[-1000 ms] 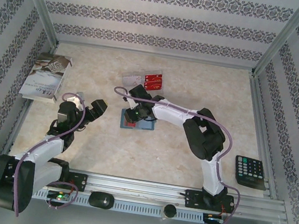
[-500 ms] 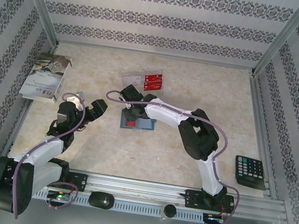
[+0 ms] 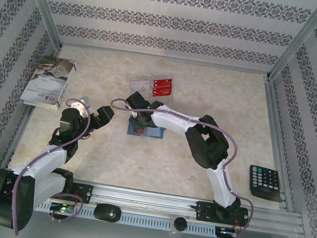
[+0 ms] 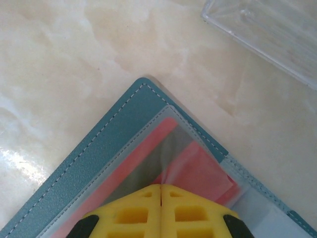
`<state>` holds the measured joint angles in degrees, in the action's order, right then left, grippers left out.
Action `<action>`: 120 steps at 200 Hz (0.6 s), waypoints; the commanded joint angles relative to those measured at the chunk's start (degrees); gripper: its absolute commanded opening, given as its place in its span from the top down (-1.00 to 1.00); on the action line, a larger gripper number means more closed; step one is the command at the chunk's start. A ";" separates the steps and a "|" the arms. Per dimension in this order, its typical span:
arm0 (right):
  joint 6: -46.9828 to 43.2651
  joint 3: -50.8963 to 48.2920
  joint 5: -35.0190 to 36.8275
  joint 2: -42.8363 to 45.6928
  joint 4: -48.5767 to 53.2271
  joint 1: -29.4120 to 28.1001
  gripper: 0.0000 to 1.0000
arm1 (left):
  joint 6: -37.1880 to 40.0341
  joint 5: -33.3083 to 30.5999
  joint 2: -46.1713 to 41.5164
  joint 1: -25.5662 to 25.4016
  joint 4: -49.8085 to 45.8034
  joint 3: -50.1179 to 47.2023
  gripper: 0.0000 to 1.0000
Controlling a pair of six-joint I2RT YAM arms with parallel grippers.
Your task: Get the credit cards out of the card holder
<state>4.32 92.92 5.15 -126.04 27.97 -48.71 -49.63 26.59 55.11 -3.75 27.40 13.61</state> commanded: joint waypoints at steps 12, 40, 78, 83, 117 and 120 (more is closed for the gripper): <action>3.11 -4.76 -9.97 0.60 -2.28 2.93 1.00 | 2.17 2.36 0.69 -1.77 0.76 0.29 -0.78; 10.15 -9.80 -23.26 5.27 -11.96 6.33 1.00 | 2.26 2.51 2.68 -2.94 2.59 0.36 -0.77; 12.19 -10.69 -19.85 8.13 -11.90 6.37 1.00 | 1.21 2.67 6.47 -3.68 5.53 0.36 -0.72; 11.79 -10.41 -18.49 8.25 -11.01 6.07 0.89 | 1.11 2.51 6.63 -3.72 5.80 0.37 -0.73; 12.47 -10.82 -8.56 9.89 -9.11 3.81 0.32 | 1.24 1.14 7.11 -4.51 6.17 0.72 -0.81; 12.55 -10.99 -7.44 10.06 -9.15 3.64 0.31 | 1.23 1.00 7.11 -4.51 6.22 0.72 -0.81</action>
<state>15.53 82.32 -10.22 -119.17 17.30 -43.31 -48.82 28.23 62.15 -7.40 30.20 13.61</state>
